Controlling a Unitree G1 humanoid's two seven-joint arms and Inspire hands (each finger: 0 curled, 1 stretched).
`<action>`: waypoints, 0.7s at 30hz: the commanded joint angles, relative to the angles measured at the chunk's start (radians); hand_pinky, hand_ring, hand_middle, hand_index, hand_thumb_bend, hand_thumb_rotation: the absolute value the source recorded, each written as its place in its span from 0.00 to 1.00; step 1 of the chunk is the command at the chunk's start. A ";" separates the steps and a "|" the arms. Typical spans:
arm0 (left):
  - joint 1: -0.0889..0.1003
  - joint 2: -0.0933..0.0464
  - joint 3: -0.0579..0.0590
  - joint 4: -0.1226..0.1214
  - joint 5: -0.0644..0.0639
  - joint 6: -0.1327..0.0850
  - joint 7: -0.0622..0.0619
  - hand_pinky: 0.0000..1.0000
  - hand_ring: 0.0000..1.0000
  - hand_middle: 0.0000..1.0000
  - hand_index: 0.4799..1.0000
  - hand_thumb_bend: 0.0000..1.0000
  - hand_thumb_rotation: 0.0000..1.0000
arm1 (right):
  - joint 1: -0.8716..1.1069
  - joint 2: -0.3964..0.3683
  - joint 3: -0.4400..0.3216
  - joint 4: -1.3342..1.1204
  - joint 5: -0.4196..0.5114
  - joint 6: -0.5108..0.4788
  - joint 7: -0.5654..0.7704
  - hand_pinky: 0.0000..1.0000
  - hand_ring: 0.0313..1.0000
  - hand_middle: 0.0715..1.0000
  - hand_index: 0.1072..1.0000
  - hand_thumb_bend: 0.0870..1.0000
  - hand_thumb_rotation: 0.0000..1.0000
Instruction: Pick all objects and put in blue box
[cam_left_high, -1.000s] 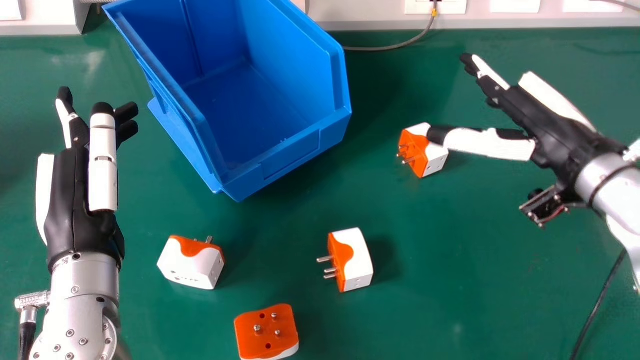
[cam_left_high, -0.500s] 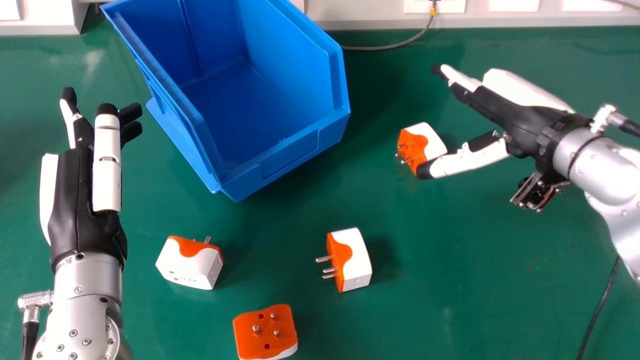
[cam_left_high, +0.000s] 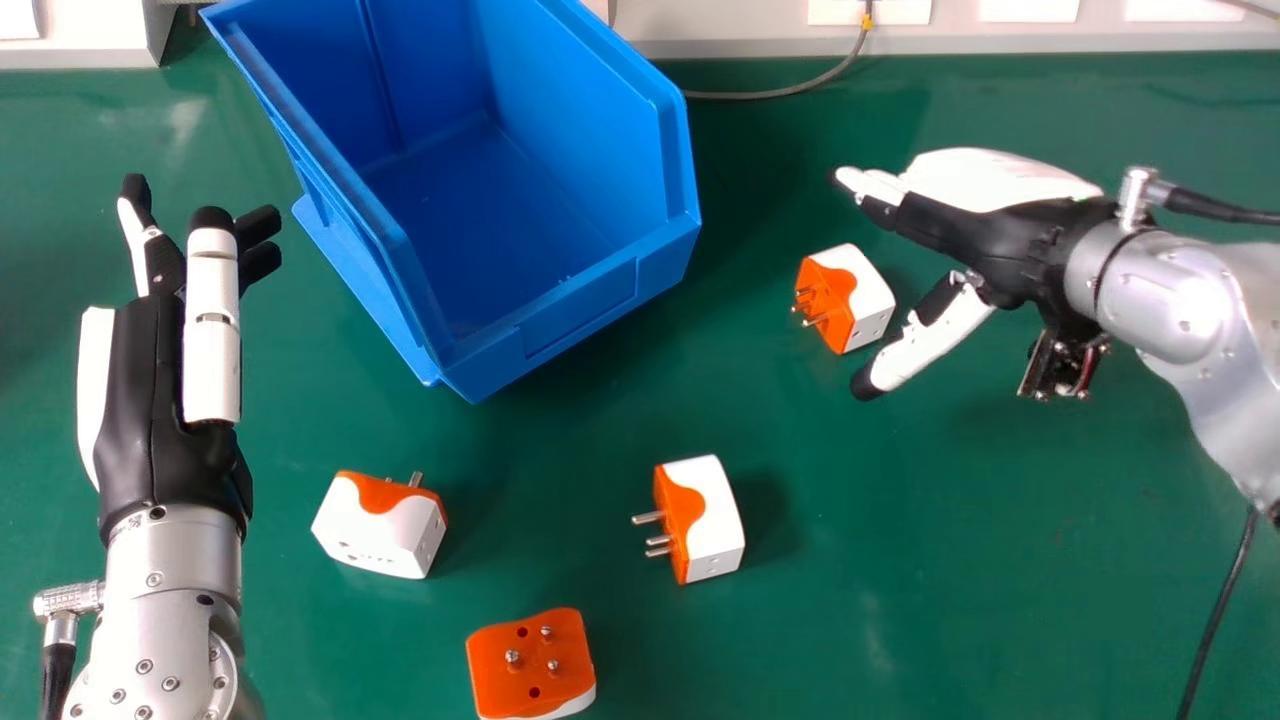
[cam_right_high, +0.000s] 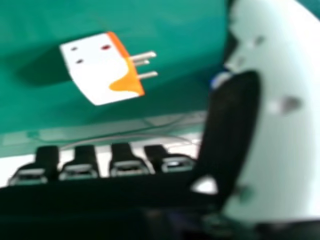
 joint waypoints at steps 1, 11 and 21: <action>-0.002 0.008 0.005 -0.023 -0.004 -0.015 -0.007 1.00 0.86 0.85 1.00 0.22 1.00 | -0.059 -0.012 0.014 0.031 -0.024 -0.036 -0.034 0.97 1.00 1.00 0.99 0.63 0.27; 0.003 0.008 0.007 -0.024 0.002 -0.021 -0.013 1.00 0.86 0.85 1.00 0.23 1.00 | -0.154 0.010 0.104 0.208 -0.138 -0.136 -0.160 0.97 1.00 1.00 0.97 0.62 0.23; 0.007 0.003 0.003 -0.030 0.008 -0.017 -0.011 1.00 0.86 0.85 1.00 0.23 1.00 | -0.240 0.062 0.206 0.361 -0.259 -0.171 -0.296 0.96 1.00 1.00 0.95 0.62 0.21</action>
